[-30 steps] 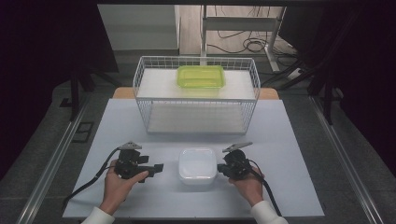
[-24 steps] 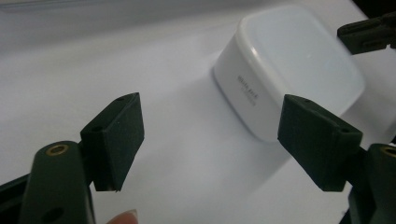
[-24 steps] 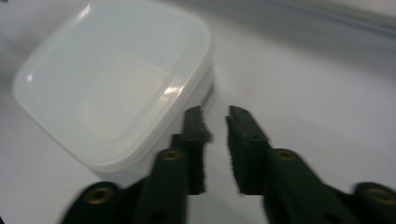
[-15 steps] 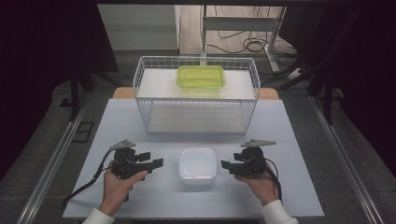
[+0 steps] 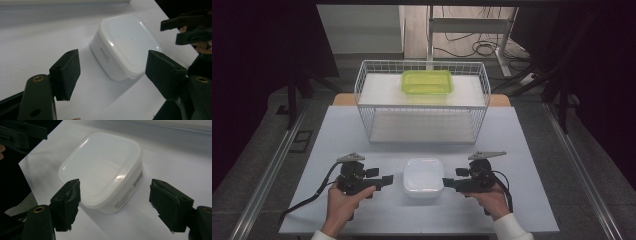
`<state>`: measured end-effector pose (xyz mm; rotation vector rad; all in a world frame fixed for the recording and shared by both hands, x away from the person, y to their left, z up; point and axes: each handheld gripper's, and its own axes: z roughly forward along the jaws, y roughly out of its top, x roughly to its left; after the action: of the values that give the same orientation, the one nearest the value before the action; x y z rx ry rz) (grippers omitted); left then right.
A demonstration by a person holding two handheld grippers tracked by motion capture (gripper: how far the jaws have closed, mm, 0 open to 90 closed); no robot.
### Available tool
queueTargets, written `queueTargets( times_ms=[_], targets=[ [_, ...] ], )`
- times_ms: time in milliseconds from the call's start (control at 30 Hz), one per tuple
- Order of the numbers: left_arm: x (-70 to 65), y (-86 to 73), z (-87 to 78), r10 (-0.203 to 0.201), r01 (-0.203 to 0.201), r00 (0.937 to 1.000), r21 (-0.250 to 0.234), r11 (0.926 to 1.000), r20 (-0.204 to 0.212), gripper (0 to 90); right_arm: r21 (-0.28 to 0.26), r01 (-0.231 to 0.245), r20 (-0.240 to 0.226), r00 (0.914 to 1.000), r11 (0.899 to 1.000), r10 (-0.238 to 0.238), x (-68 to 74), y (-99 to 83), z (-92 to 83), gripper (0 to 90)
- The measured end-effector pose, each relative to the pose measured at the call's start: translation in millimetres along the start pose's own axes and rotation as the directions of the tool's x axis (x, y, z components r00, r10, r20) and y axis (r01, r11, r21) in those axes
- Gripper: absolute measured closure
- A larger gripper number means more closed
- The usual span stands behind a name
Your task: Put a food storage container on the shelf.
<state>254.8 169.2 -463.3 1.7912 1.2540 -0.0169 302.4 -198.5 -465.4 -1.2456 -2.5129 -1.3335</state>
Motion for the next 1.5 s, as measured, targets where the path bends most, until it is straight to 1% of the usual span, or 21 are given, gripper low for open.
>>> queueTargets(
  times_ms=[133, 233, 333, 400, 433, 533, 633, 667, 700, 733, 800, 833, 933, 967, 1000, 1033, 1200, 1267, 1300, 1400, 1500],
  targets=[
    [1.7, 3.2, 6.1, -0.023, 0.022, 0.9996, 0.011, 0.9997, 0.018, 27.4, 0.027, -0.023, -0.013, 0.9996, 0.999, 0.024, 0.1, 0.7, 3.8, 28.8],
    [2.8, 4.9, 11.5, -0.049, 0.048, 0.9978, 0.017, 0.9987, 0.045, 27.4, 0.025, -0.057, -0.032, 0.9978, 0.998, 0.058, -1.5, 1.9, 6.3, 32.8],
    [3.3, 4.9, 13.7, -0.058, 0.057, 0.9967, 0.024, 0.9981, 0.057, 26.8, 0.019, -0.068, -0.033, 0.9971, 0.997, 0.069, -2.1, 2.1, 7.6, 34.1],
    [3.5, 4.8, 16.1, -0.074, 0.072, 0.9949, 0.031, 0.9969, 0.069, 27.0, 0.019, -0.078, -0.043, 0.9960, 0.997, 0.079, -2.8, 2.3, 9.1, 35.3],
    [4.3, 5.2, 19.6, -0.096, 0.093, 0.9917, 0.040, 0.9949, 0.086, 27.5, 0.021, -0.088, -0.051, 0.9947, 0.996, 0.089, -3.8, 2.6, 11.2, 36.2],
    [5.6, 6.0, 22.4, -0.108, 0.104, 0.9902, 0.049, 0.9933, 0.088, 28.3, 0.026, -0.093, -0.061, 0.9936, 0.995, 0.095, -4.8, 2.9, 13.0, 37.0],
    [9.4, 7.1, 31.4, -0.134, 0.128, 0.9862, 0.066, 0.9895, 0.097, 29.9, 0.031, -0.102, -0.069, 0.9922, 0.994, 0.104, -7.8, 4.3, 17.4, 39.5],
    [10.5, 6.9, 34.8, -0.152, 0.145, 0.9831, 0.075, 0.9866, 0.102, 29.9, 0.031, -0.102, -0.069, 0.9922, 0.994, 0.104, -7.8, 4.3, 17.4, 39.5],
    [11.8, 6.0, 41.5, -0.175, 0.164, 0.9772, 0.089, 0.9823, 0.121, 31.8, 0.029, -0.117, -0.071, 0.9903, 0.993, 0.119, -9.7, 4.8, 19.2, 41.2],
    [11.8, 6.0, 41.5, -0.175, 0.164, 0.9772, 0.089, 0.9823, 0.121, 32.7, 0.029, -0.117, -0.071, 0.9903, 0.993, 0.119, -9.7, 4.8, 19.2, 41.2],
    [13.4, 4.8, 48.6, -0.205, 0.191, 0.9679, 0.103, 0.9762, 0.146, 35.0, 0.039, -0.122, -0.074, 0.9895, 0.992, 0.125, -11.4, 5.1, 21.9, 43.1],
    [13.4, 4.8, 48.6, -0.205, 0.191, 0.9679, 0.103, 0.9762, 0.146, 36.5, 0.039, -0.122, -0.074, 0.9895, 0.992, 0.125, -11.4, 5.1, 21.9, 43.1],
    [16.5, 4.5, 54.3, -0.223, 0.205, 0.9600, 0.114, 0.9720, 0.170, 41.8, 0.046, -0.140, -0.076, 0.9868, 0.989, 0.143, -13.8, 4.6, 24.6, 46.0],
    [17.4, 4.9, 56.9, -0.235, 0.216, 0.9550, 0.119, 0.9690, 0.180, 43.0, 0.047, -0.143, -0.074, 0.9865, 0.989, 0.146, -14.5, 4.3, 25.1, 46.4],
    [17.4, 4.9, 56.9, -0.235, 0.216, 0.9550, 0.119, 0.9690, 0.180, 44.1, 0.047, -0.143, -0.074, 0.9865, 0.989, 0.146, -14.5, 4.3, 25.1, 46.4],
    [18.9, 5.1, 60.2, -0.253, 0.233, 0.9493, 0.123, 0.9646, 0.186, 45.8, 0.050, -0.156, -0.074, 0.9845, 0.987, 0.159, -16.4, 3.7, 25.6, 47.5],
    [21.8, 4.3, 66.4, -0.267, 0.242, 0.9411, 0.140, 0.9602, 0.207, 52.4, 0.052, -0.193, -0.095, 0.9758, 0.980, 0.197, -20.8, 2.9, 27.3, 50.5],
    [22.6, 3.8, 68.5, -0.277, 0.248, 0.9341, 0.149, 0.9573, 0.225, 55.2, 0.053, -0.199, -0.100, 0.9739, 0.979, 0.203, -21.5, 2.7, 28.2, 51.8],
    [22.9, 3.7, 68.9, -0.279, 0.250, 0.9325, 0.151, 0.9565, 0.229, 56.7, 0.054, -0.201, -0.104, 0.9730, 0.978, 0.206, -22.1, 2.5, 28.6, 52.6],
    [23.7, 3.7, 69.2, -0.279, 0.250, 0.9336, 0.152, 0.9564, 0.224, 60.0, 0.057, -0.212, -0.108, 0.9702, 0.976, 0.217, -23.2, 2.0, 29.8, 54.5],
    [25.1, 3.1, 69.4, -0.284, 0.255, 0.9321, 0.151, 0.9551, 0.225, 64.0, 0.065, -0.234, -0.125, 0.9625, 0.970, 0.241, -24.3, 0.8, 32.2, 58.2]
  ],
)
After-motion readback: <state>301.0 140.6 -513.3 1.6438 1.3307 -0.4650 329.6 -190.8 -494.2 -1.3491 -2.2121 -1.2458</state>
